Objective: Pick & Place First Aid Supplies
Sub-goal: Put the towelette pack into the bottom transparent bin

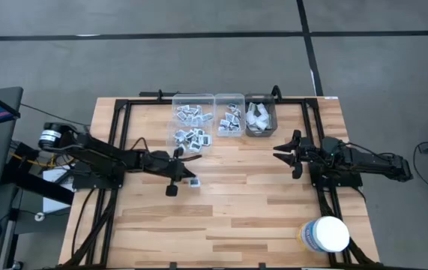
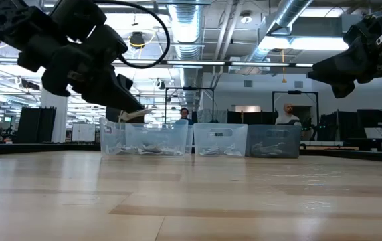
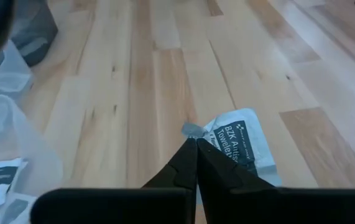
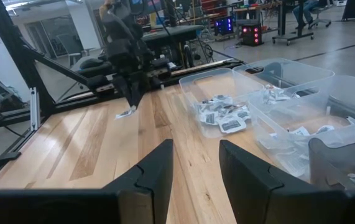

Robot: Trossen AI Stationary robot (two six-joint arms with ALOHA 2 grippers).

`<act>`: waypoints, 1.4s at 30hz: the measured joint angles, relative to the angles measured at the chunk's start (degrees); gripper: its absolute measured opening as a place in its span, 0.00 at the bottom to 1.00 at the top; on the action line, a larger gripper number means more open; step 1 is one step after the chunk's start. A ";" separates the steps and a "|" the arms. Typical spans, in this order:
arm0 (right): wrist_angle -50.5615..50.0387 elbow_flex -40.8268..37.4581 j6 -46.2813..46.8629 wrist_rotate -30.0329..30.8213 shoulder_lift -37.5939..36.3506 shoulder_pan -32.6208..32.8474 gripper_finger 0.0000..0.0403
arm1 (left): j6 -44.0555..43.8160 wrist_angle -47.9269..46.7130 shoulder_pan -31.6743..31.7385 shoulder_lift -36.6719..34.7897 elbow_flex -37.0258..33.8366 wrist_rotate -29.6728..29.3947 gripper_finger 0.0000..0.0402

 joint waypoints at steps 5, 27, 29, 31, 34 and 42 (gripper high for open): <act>0.00 0.01 -0.01 0.00 0.01 0.01 0.31 | 0.00 -0.27 0.77 -0.30 0.00 0.01 0.02; 0.00 0.01 0.01 -0.01 0.00 0.00 0.31 | -0.04 -4.21 7.26 -17.82 0.17 -19.07 0.02; 0.01 0.00 0.01 0.00 0.01 0.00 0.31 | -0.04 -6.47 7.75 -19.53 0.17 -19.08 0.01; 0.00 0.01 -0.01 0.00 0.01 0.00 0.31 | -0.17 -7.47 7.91 -20.53 0.17 -19.83 0.02; 0.02 0.01 0.01 0.00 0.01 0.00 0.31 | -0.75 -7.87 7.91 -21.17 0.32 -21.98 0.02; 0.00 0.01 -0.01 0.00 -0.01 0.01 0.31 | -18.53 -37.17 14.94 -17.43 13.60 -20.91 0.01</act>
